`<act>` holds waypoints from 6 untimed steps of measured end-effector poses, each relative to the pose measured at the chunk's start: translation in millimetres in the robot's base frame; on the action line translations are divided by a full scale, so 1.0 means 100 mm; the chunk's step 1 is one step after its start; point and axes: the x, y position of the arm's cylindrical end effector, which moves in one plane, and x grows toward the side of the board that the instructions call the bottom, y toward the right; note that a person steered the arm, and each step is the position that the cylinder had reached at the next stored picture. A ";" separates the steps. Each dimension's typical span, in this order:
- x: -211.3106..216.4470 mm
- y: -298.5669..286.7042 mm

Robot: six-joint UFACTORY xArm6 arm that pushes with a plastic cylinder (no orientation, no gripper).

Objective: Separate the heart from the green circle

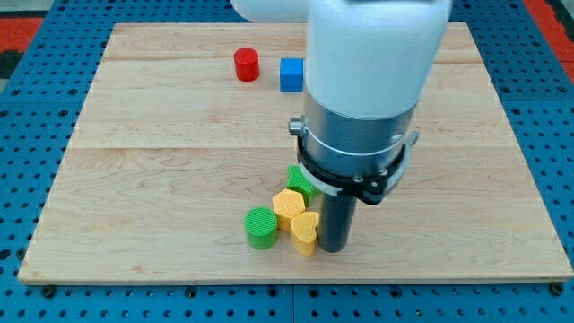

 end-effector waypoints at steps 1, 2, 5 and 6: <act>0.00 -0.50; -0.06 -1.17; -0.17 -1.93; -0.48 -1.75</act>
